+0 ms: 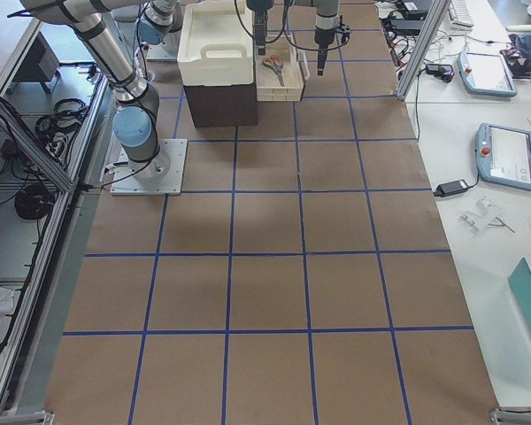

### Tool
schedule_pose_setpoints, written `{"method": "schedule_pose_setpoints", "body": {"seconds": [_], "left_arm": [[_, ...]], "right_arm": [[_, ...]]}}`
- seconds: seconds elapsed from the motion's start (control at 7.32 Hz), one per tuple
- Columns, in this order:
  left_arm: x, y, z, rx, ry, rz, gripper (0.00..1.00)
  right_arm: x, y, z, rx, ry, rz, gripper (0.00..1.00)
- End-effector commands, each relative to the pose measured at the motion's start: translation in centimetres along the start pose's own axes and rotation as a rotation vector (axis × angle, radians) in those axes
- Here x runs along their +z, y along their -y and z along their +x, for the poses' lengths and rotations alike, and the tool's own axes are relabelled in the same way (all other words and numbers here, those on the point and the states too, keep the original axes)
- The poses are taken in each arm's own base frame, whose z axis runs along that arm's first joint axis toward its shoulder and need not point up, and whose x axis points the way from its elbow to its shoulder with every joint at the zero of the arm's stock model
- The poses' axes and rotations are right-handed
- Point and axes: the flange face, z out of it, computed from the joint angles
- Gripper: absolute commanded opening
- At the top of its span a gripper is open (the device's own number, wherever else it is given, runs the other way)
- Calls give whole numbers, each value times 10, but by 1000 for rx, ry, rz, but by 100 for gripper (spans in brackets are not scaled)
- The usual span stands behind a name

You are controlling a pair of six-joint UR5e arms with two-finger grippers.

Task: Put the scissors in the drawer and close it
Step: 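Bring the left gripper over the drawer's white handle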

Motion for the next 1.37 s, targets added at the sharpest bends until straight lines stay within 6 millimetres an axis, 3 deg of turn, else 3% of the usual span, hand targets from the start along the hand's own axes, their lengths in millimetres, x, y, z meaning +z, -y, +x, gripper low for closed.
{"method": "schedule_pose_setpoints", "body": {"seconds": [0.0,0.27,1.23], "left_arm": [[11,-1,4,5,2,-25,100],[14,-9,9,6,-3,-81,100],[-3,-26,16,-8,-36,-154,100]], "right_arm": [[0,0,0,0,0,1,100],[1,1,0,0,0,-1,100],[1,1,1,3,0,-1,100]]}}
